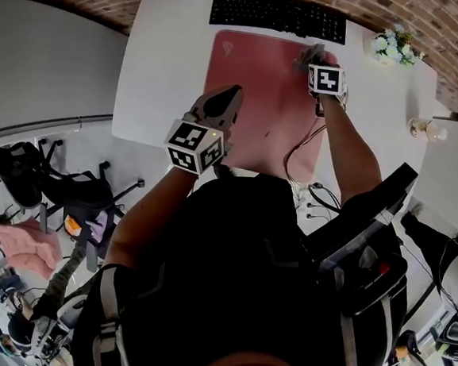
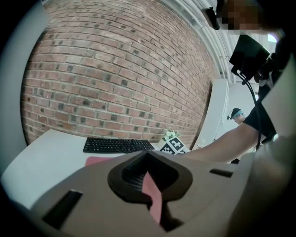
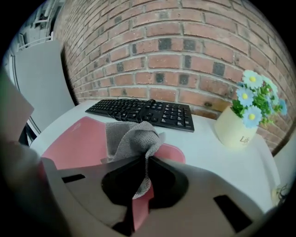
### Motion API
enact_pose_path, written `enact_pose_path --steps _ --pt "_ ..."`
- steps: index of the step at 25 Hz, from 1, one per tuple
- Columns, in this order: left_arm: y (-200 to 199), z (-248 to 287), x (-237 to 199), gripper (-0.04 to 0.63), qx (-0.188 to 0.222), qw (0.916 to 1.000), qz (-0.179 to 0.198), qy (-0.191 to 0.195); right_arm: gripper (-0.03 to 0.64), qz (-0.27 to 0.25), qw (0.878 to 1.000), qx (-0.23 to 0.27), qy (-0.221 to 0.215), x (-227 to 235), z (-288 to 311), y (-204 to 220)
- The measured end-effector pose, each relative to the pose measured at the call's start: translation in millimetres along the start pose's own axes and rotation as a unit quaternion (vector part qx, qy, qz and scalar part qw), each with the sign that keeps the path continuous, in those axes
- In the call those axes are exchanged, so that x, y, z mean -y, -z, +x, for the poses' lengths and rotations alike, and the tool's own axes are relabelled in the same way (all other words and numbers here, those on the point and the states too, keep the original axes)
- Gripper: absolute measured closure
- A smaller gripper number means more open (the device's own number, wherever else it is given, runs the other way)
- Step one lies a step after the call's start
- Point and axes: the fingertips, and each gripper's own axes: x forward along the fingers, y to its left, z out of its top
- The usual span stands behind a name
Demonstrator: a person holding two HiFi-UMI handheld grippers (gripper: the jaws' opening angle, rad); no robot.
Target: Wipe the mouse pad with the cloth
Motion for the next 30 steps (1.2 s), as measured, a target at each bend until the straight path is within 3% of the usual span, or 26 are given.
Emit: enact_pose_path --steps 9,13,18,23,30 --pt "-0.4 9.0 11.4 0.594 -0.001 0.9997 0.001 0.024 0.591 0.036 0.999 -0.004 0.040 44.3 -20.7 19.0" --pt "-4.1 1.9 8.0 0.594 0.009 0.9995 0.003 0.031 0.591 0.039 0.998 0.031 0.045 41.1 -40.7 4.9" --pt "-14.0 -21.6 4.0 0.594 0.024 0.9985 0.013 0.047 0.591 0.038 0.995 0.083 0.041 18.9 -83.4 -17.4" --pt "-28.3 -60.4 -8.8 0.594 0.055 0.9968 -0.012 0.057 0.591 0.018 0.988 0.149 0.035 -18.2 -147.1 -40.2" --pt "-35.6 -116.5 -31.7 0.594 0.080 0.9946 0.020 0.062 0.591 -0.004 0.970 0.242 0.027 -90.3 -251.7 -61.3"
